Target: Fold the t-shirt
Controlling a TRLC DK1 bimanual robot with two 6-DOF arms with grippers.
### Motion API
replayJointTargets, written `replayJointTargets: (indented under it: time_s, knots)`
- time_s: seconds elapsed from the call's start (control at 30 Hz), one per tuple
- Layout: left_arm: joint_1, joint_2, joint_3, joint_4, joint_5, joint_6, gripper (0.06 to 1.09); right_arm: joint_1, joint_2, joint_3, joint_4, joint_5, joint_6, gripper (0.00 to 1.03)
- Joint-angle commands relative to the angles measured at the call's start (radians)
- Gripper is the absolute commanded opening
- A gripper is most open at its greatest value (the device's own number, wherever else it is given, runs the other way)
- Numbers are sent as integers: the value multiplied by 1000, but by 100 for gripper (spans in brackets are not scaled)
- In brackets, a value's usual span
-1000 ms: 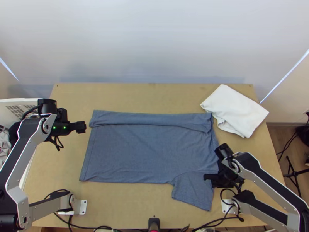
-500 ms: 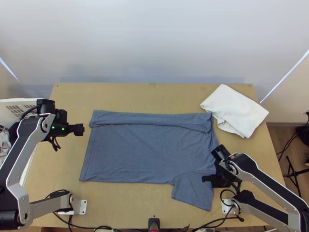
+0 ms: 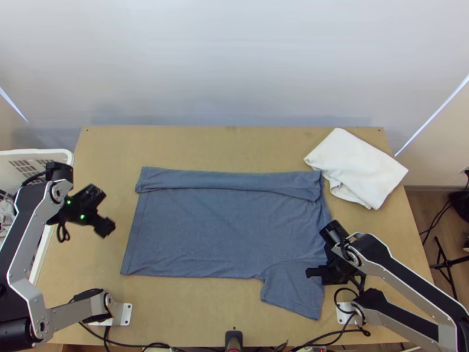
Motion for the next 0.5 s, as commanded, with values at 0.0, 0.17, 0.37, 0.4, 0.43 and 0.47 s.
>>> replayJointTargets:
  time_s: [0.0,0.17,0.37,0.4,0.43,0.47]
  knots:
    - [-2,38,-8,-298,-32,185,96,0,3,-3,10,0,3,3]
    - [-44,129,-70,-316,-52,52,96,-2,8,-3,11,0,3,3]
    - [-93,159,-140,-270,-51,-85,94,0,15,-3,11,0,5,3]
    - [-100,159,-153,-258,-51,-100,94,0,17,-1,11,0,5,3]
    - [-103,159,-165,-249,-51,-108,94,0,17,-1,11,0,3,3]
    - [-110,158,-177,-236,-49,-117,94,0,20,-1,11,0,3,3]
